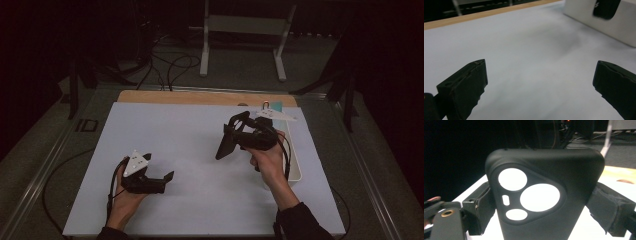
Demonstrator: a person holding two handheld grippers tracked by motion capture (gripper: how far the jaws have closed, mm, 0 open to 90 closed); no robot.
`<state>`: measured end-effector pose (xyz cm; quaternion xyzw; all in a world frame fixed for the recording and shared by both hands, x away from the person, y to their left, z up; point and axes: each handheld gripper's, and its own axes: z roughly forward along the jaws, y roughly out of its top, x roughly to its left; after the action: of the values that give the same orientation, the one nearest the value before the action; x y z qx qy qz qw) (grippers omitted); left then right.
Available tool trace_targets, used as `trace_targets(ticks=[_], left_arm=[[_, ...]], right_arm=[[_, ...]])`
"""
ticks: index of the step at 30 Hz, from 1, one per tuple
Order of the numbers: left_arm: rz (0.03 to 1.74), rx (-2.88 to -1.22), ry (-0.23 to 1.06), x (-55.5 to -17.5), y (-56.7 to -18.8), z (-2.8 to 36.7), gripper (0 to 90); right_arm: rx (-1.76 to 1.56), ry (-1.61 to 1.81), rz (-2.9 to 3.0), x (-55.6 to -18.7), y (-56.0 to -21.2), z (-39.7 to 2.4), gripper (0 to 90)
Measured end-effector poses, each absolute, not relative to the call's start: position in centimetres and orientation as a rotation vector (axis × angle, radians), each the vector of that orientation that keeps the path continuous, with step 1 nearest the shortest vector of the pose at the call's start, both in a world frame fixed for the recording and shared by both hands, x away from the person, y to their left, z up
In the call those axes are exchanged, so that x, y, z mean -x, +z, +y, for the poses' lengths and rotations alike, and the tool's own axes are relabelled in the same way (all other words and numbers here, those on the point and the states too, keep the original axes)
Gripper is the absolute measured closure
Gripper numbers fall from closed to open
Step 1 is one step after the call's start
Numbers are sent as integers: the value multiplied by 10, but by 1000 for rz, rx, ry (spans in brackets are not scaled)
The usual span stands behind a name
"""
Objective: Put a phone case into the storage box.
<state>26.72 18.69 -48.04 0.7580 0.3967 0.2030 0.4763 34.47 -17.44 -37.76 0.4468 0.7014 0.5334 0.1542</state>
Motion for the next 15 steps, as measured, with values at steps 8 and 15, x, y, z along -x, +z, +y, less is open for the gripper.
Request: trace_targets(ticks=[8, 15], left_arm=[[994, -1825, 518, -253, -487, 216, 0], [1002, -1804, 537, -242, -490, 233, 0]], right_arm=[[-1299, 1497, 1971, -362, -365, -187, 143], [-1303, 1467, 1920, -371, -352, -200, 142]])
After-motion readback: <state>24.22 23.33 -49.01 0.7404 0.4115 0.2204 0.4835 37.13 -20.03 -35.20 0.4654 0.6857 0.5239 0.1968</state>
